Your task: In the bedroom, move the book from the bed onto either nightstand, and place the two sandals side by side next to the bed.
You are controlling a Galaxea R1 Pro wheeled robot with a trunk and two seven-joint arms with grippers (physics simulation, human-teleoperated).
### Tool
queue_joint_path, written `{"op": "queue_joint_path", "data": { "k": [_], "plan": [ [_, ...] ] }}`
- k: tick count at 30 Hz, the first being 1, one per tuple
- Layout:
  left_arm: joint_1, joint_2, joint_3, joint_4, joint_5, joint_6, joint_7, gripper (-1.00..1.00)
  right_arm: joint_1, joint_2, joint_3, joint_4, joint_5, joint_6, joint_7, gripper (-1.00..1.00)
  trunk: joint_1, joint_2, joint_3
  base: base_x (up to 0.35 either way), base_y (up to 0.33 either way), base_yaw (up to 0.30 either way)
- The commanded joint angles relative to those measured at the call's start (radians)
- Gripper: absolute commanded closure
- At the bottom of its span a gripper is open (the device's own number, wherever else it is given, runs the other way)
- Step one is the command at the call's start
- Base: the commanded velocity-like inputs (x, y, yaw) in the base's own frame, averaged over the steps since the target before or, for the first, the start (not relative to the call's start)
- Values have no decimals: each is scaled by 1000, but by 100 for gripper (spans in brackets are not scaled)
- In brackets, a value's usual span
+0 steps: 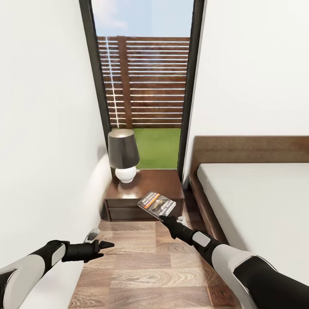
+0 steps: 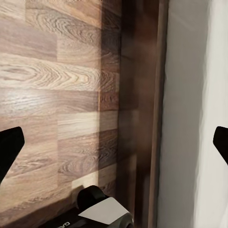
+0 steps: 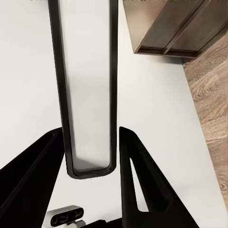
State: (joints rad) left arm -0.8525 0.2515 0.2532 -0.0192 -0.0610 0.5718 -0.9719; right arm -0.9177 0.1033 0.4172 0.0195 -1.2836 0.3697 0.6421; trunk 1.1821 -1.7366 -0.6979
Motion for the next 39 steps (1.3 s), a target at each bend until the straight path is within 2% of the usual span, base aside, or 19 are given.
{"op": "queue_joint_path", "data": {
  "k": [1,23,39],
  "plan": [
    [0,0,8,-1,-6,8,-3,-100,-1,0,6,2,-11,6,3,100,0,0,-1,106,0,0],
    [0,2,8,-1,-6,8,-6,-100,-1,1,7,2,-11,5,2,100,0,0,-1,116,-2,0],
    [0,2,8,-1,-7,8,-5,-100,-1,1,8,2,-11,5,2,100,0,0,-1,113,-72,0]
  ]
}}
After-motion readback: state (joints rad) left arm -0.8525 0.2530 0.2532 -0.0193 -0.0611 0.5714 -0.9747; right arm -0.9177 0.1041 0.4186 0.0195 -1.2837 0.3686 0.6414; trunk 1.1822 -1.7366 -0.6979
